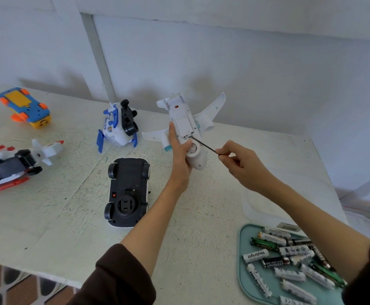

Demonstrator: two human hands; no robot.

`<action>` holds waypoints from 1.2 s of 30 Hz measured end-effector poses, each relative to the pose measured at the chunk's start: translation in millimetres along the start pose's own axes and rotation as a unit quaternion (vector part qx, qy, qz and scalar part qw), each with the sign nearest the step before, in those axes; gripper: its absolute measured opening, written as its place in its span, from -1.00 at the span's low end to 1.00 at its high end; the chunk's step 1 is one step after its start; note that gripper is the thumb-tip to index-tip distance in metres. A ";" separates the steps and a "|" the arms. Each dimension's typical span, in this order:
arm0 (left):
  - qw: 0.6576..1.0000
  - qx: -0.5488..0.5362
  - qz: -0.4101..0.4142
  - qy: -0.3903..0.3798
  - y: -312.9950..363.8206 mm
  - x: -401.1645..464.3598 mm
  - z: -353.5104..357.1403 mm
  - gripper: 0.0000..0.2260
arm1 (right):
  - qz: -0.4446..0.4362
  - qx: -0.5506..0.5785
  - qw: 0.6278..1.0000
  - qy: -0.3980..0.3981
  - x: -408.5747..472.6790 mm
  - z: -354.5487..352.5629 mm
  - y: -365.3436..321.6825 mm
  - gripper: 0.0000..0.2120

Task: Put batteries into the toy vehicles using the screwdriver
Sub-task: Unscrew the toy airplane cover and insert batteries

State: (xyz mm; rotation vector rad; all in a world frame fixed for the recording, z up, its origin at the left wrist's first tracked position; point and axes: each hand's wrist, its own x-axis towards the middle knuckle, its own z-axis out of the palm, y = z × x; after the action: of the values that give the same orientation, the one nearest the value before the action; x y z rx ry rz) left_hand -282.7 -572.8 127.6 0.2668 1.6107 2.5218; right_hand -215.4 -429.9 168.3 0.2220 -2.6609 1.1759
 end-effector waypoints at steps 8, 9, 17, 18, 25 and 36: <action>1.000 0.001 -0.011 -0.003 5.3 -0.6 3.7 -0.37 | -0.050 -0.053 0.996 0.046 -3.4 -7.1 -0.8 -0.91; 1.000 0.006 -0.013 -0.004 5.4 -0.6 3.8 -0.37 | -0.053 -0.072 0.995 0.041 -2.7 -8.0 -0.4 -0.91; 0.993 0.106 -0.008 -0.046 9.7 -4.6 7.2 -0.26 | -0.056 -0.131 0.989 0.035 2.2 -10.9 -2.3 -0.92; 0.991 0.119 -0.006 -0.056 8.8 -4.9 6.7 -0.28 | -0.050 -0.139 0.989 0.032 2.8 -11.8 -2.7 -0.91; 0.977 0.184 -0.029 -0.106 6.9 -0.9 1.8 -0.27 | 0.025 -0.262 0.960 -0.099 13.8 -16.5 -8.3 -0.42; 0.953 0.255 -0.005 -0.163 22.3 -5.3 -4.3 -0.33 | 0.030 -0.270 0.948 -0.164 26.2 -22.6 -6.7 -0.38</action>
State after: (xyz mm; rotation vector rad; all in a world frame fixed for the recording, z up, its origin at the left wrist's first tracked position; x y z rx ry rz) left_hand -278.9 -587.0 145.7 0.6840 2.0643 1.8757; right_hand -236.0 -418.8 194.7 0.2579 -3.1738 0.4048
